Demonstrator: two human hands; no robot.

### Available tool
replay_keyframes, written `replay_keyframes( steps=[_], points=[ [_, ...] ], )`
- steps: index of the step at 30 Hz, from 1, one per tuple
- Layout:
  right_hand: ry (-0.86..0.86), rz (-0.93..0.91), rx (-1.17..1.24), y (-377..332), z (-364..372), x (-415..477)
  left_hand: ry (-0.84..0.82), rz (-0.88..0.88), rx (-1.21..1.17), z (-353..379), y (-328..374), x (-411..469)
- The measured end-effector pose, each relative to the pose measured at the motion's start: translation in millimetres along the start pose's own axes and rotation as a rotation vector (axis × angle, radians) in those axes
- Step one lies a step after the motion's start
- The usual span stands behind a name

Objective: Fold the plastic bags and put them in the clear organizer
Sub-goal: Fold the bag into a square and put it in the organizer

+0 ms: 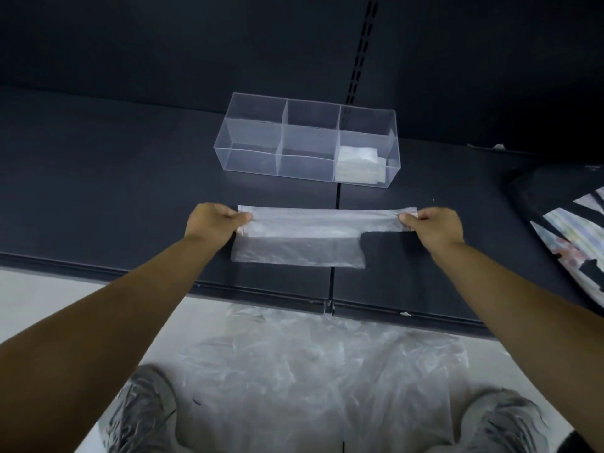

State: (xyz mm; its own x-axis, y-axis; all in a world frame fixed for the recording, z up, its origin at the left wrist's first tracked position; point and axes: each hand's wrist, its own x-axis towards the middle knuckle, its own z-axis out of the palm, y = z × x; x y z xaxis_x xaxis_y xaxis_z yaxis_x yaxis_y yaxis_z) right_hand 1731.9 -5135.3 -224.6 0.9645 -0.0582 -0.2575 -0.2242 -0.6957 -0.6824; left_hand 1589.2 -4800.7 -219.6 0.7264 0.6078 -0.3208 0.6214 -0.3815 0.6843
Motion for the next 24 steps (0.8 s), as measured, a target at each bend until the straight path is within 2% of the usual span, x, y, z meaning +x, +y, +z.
replay_keyframes(
  steps=[2, 4, 5, 7, 8, 9, 11, 13, 15, 19, 24],
  points=[
    [0.024, 0.010, -0.042, -2.3, 2.6, -2.2, 0.145, 0.099, 0.191, 3.4, 5.7, -9.0],
    [0.078, 0.006, -0.124, -10.2, 3.9, -11.3, 0.307, 0.319, 0.330, 9.3, 11.6, -20.2],
    [0.152, -0.027, -0.195, -15.5, 5.5, -17.2, 0.329, 0.453, 0.376, 14.3, 14.6, -26.4],
    [0.320, -0.175, -0.294, -30.6, 15.3, -34.6, 0.240, 0.645, 0.450, 28.7, 16.3, -37.3],
    [0.358, -0.292, -0.289, -40.9, 25.3, -47.1, 0.168, 0.679, 0.480, 36.6, 15.7, -42.8],
    [0.324, -0.413, -0.255, -52.8, 39.0, -61.6, 0.100, 0.677, 0.502, 43.3, 13.9, -47.5],
    [0.088, -0.602, -0.168, -76.0, 74.1, -91.2, 0.008, 0.631, 0.481, 53.4, 7.4, -51.5],
    [-0.154, -0.683, -0.168, -91.8, 110.5, -113.8, -0.059, 0.592, 0.546, 61.4, -2.8, -50.1],
    [-0.251, -0.694, -0.307, -91.4, 137.1, -119.2, -0.085, 0.594, 0.750, 66.0, -13.0, -48.6],
    [-0.217, -0.654, -0.639, -52.9, 132.5, -93.3, -0.028, 0.597, 0.777, 62.2, -25.6, -43.7],
    [-0.162, -0.576, -0.735, -10.6, 83.1, -58.3, -0.003, 0.496, 0.819, 35.2, -41.6, -32.9]
  ],
)
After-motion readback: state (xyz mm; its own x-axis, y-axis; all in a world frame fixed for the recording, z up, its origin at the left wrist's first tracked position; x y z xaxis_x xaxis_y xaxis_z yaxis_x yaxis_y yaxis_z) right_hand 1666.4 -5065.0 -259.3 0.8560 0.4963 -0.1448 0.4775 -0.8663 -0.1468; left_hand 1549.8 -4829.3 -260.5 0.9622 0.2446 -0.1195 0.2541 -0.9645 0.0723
